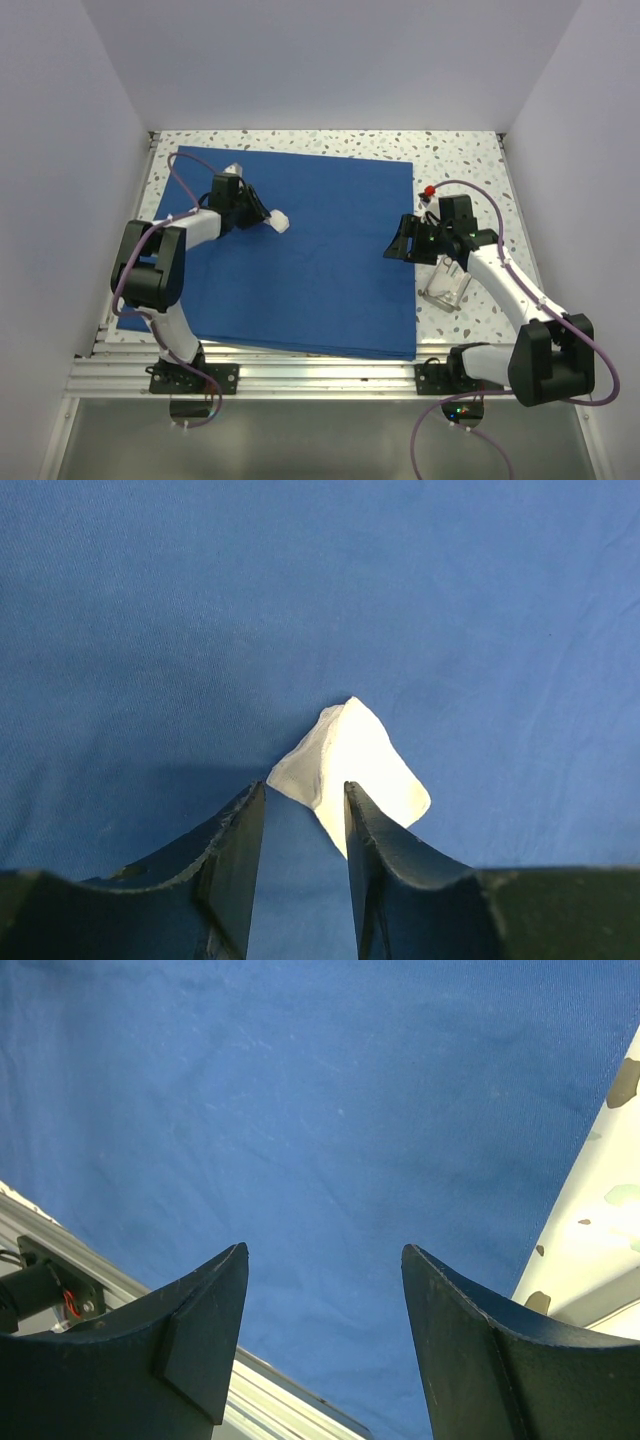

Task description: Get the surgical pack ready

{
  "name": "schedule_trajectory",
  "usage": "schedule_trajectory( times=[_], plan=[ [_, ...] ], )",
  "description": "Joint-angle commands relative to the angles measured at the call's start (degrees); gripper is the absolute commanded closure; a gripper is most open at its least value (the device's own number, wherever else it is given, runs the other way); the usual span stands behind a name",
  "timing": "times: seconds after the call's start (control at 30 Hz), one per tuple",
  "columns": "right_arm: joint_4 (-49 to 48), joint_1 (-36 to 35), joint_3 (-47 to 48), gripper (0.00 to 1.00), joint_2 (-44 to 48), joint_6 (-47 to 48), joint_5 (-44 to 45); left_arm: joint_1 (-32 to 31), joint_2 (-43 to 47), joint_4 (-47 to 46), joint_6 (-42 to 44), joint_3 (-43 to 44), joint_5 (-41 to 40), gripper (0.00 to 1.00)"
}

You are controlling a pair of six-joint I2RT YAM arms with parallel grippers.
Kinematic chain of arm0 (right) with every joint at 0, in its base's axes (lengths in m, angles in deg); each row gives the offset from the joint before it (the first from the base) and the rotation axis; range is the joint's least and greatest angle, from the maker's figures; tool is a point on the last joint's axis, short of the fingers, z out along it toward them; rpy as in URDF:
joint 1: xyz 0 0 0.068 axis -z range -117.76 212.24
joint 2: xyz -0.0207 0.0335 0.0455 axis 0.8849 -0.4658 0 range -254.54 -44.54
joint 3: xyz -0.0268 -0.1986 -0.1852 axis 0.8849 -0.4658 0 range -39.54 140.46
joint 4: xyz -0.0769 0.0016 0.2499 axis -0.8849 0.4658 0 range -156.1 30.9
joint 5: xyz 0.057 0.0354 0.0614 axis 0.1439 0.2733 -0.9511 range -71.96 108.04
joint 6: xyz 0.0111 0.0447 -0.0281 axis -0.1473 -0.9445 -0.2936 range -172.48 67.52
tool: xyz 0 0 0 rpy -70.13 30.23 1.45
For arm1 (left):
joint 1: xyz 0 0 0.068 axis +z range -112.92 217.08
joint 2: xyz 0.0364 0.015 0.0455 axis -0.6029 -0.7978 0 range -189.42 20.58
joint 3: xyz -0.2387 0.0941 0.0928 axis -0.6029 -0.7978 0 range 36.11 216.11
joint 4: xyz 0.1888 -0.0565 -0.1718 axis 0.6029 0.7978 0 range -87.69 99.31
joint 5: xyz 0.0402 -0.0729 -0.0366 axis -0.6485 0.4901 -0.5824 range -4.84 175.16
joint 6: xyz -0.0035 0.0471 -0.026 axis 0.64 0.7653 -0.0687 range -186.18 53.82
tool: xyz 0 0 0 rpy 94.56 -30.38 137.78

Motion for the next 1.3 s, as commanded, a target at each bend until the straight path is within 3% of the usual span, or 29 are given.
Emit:
schedule_trajectory(
  times=[0.0, 0.47, 1.03, 1.27],
  plan=[
    [-1.78, -0.50, 0.00, 0.33, -0.28, 0.80, -1.61, -0.13, -1.39, -0.46, 0.82, 1.37, -0.54, 0.58],
    [-1.78, -0.42, 0.26, 0.33, -0.89, 1.15, -1.43, -0.13, -6.23, -3.63, -1.20, 2.95, 4.12, 0.61],
    [-1.78, -0.59, 0.35, 0.33, -1.07, 1.32, -1.26, -0.13, -4.12, -3.01, -0.94, 3.74, 3.86, 0.99],
    [-1.87, -1.03, 0.79, 0.33, -1.77, 1.24, -1.17, -0.83, 0.09, -2.31, -0.32, 4.09, 4.74, 1.00]
  ],
)
